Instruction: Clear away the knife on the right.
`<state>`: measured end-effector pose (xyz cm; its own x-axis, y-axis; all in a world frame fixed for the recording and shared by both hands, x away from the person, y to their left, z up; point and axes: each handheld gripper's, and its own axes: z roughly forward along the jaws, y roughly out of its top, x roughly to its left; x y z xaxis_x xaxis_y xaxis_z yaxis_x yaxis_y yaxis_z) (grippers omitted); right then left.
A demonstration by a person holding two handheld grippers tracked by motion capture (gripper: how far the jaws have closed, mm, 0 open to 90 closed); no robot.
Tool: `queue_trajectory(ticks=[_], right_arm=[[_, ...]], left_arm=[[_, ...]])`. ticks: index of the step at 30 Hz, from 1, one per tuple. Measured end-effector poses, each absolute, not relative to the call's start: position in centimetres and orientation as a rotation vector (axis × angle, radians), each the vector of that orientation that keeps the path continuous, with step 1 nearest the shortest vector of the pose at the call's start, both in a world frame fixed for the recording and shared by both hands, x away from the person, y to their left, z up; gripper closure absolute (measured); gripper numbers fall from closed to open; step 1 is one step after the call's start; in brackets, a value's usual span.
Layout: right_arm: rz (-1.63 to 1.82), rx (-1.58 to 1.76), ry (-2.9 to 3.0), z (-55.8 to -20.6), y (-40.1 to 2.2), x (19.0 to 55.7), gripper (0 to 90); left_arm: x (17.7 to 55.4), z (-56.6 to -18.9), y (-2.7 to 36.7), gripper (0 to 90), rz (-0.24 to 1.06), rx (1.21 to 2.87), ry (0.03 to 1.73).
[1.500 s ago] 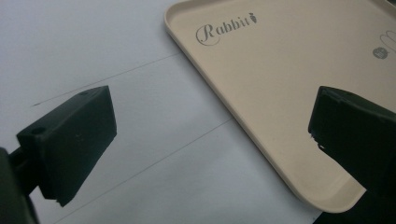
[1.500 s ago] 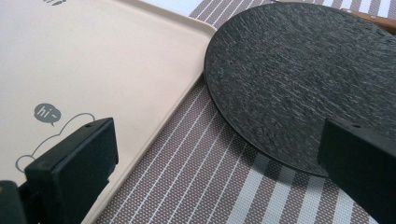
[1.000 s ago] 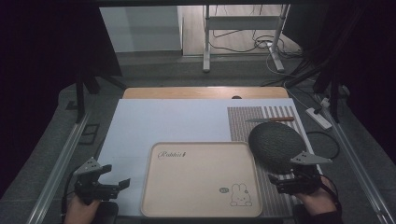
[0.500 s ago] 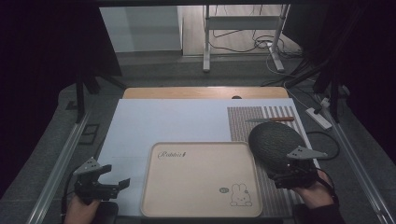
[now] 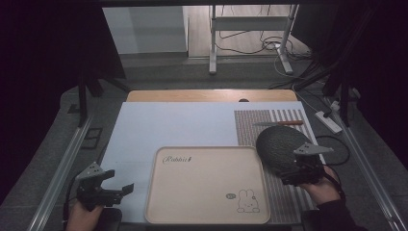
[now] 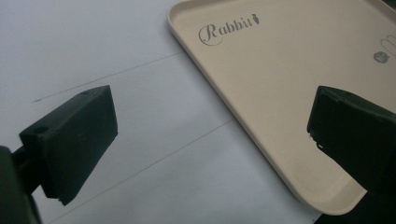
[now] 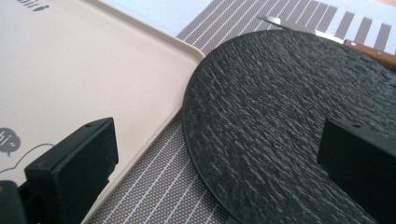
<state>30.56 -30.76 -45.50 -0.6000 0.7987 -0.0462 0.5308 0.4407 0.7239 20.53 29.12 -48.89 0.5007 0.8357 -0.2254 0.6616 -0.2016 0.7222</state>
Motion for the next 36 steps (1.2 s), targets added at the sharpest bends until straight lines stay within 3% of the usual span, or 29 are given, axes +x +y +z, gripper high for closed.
queue_trajectory(ticks=[36], right_arm=[[0.958, 1.286, 2.235, -46.2, -32.0, 39.2, 0.0]], left_arm=[[20.7, -49.0, 29.2, 1.9, 0.261, 1.931, 1.255]])
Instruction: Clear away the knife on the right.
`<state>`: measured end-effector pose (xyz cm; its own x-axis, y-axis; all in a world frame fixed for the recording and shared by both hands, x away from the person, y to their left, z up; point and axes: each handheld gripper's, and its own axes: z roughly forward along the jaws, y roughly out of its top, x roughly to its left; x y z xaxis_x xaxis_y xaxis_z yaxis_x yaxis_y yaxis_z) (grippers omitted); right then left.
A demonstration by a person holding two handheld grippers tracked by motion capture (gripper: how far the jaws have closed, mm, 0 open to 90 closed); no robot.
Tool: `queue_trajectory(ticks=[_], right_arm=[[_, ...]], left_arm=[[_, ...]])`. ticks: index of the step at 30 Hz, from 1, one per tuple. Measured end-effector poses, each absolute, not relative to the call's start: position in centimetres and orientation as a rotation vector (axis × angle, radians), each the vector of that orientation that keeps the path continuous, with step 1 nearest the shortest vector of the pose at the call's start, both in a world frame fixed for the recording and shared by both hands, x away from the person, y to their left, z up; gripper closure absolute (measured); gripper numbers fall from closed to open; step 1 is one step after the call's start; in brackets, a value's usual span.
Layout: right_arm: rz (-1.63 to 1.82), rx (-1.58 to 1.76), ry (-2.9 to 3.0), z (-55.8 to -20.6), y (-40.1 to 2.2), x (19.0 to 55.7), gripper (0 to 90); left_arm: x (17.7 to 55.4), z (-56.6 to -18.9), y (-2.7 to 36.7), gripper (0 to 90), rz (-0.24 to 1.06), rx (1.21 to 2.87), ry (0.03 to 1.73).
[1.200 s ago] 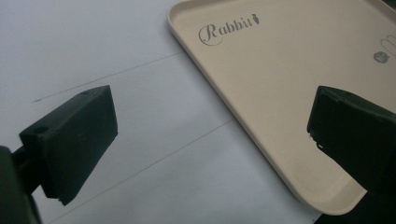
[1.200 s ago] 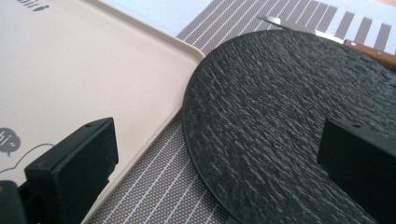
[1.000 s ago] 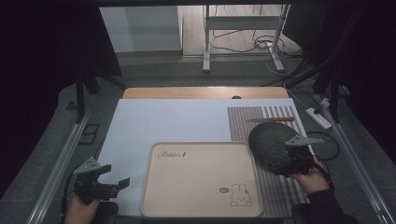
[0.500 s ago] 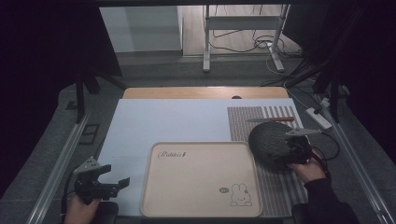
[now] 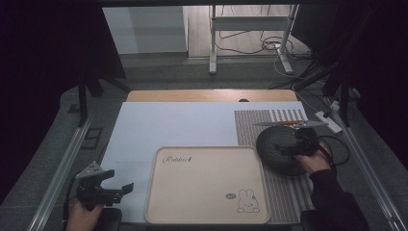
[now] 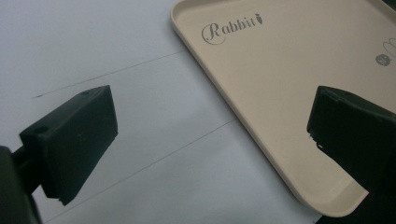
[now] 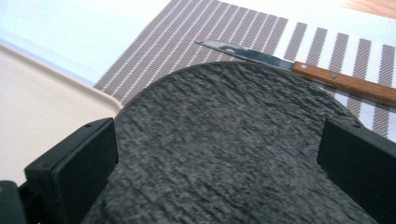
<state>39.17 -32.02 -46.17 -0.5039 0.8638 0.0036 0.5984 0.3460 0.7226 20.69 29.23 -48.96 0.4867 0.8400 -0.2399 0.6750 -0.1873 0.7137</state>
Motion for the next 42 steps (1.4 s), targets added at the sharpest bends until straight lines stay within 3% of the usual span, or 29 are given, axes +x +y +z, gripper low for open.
queue_trajectory(ticks=[42], right_arm=[[0.801, 1.515, 2.205, -47.6, -33.2, 48.1, 0.0]], left_arm=[[20.8, -49.0, 29.3, 2.4, 0.256, 1.932, 1.259]])
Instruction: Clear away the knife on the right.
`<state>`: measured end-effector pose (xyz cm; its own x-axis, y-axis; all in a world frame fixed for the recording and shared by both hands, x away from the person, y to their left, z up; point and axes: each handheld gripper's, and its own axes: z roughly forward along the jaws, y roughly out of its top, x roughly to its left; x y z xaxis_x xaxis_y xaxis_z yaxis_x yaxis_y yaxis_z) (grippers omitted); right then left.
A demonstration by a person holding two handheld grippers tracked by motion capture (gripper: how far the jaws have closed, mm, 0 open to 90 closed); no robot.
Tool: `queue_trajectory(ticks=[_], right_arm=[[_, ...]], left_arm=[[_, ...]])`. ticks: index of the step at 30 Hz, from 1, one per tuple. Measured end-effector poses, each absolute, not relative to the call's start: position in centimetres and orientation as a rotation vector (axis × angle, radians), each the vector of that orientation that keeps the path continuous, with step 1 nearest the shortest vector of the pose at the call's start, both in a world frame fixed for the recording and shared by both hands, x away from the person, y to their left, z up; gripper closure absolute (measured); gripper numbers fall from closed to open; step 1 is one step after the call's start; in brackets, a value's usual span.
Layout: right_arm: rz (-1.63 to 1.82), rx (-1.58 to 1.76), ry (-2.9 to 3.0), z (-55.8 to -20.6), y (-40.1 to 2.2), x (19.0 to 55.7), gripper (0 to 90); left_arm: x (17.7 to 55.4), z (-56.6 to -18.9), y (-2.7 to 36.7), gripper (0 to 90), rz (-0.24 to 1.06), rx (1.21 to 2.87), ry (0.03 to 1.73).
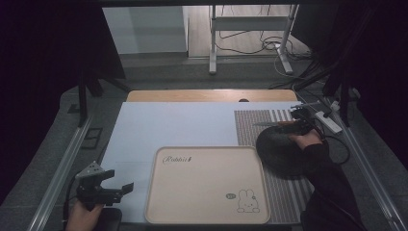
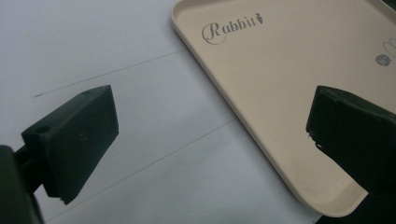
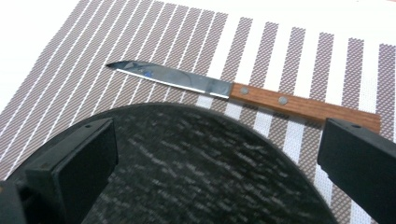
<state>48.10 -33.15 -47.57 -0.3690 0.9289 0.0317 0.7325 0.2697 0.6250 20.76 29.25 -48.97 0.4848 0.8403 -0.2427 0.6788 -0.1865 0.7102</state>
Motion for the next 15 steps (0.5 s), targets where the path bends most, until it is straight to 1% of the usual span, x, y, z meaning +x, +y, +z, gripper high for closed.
queue_trajectory(ticks=[15], right_arm=[[0.755, 1.551, 2.177, -48.0, -33.8, 50.9, 0.0]], left_arm=[[20.8, -49.0, 29.3, 2.5, 0.253, 1.928, 1.264]])
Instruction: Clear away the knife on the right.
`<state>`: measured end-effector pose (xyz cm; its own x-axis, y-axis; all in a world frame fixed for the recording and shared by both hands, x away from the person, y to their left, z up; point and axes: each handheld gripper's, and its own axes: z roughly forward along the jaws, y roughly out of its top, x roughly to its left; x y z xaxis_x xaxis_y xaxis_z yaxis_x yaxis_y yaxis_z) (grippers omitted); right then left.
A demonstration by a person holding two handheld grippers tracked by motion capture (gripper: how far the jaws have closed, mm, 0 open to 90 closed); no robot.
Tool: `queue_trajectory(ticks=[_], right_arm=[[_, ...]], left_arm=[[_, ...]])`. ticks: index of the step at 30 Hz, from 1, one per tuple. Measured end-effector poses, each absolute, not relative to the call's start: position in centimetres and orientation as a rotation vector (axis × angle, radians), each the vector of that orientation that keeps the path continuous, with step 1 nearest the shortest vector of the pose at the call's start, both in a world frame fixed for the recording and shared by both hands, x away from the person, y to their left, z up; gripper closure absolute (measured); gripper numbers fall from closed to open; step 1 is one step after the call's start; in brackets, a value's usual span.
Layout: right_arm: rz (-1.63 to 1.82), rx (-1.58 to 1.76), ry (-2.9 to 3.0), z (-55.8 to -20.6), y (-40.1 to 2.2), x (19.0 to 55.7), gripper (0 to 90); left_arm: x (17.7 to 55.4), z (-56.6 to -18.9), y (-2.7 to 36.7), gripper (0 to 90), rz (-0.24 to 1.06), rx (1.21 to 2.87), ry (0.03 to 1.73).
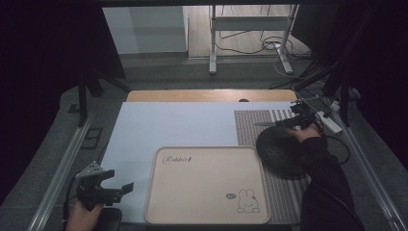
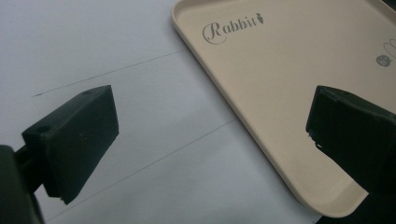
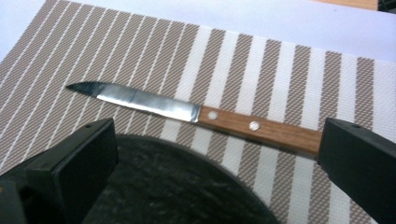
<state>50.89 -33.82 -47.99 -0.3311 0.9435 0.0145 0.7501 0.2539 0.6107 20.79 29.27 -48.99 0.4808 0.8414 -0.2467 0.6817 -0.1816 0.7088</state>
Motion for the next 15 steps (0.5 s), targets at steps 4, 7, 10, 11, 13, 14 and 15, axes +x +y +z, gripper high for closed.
queue_trajectory(ticks=[4, 7, 10, 11, 13, 14, 15], right_arm=[[0.745, 1.558, 2.169, -48.1, -34.2, 51.7, 0.0], [0.737, 1.561, 2.165, -48.2, -34.3, 52.1, 0.0], [0.733, 1.571, 2.16, -48.4, -34.5, 52.8, 3.0], [0.733, 1.571, 2.16, -48.4, -34.5, 52.8, 3.0], [0.744, 1.571, 2.15, -48.4, -34.8, 53.2, 9.1], [0.744, 1.57, 2.154, -48.3, -34.9, 53.3, 13.6], [0.749, 1.571, 2.148, -48.3, -35.0, 53.4, 17.4]], left_arm=[[20.8, -49.0, 29.3, 2.5, 0.252, 1.929, 1.266], [20.8, -49.0, 29.3, 2.5, 0.253, 1.93, 1.266], [20.8, -49.0, 29.3, 2.6, 0.253, 1.931, 1.267], [20.8, -49.0, 29.3, 2.6, 0.252, 1.931, 1.268], [20.8, -49.0, 29.3, 2.7, 0.252, 1.931, 1.27], [20.8, -49.0, 29.3, 2.7, 0.252, 1.931, 1.27], [20.8, -49.0, 29.3, 2.7, 0.251, 1.931, 1.271]])
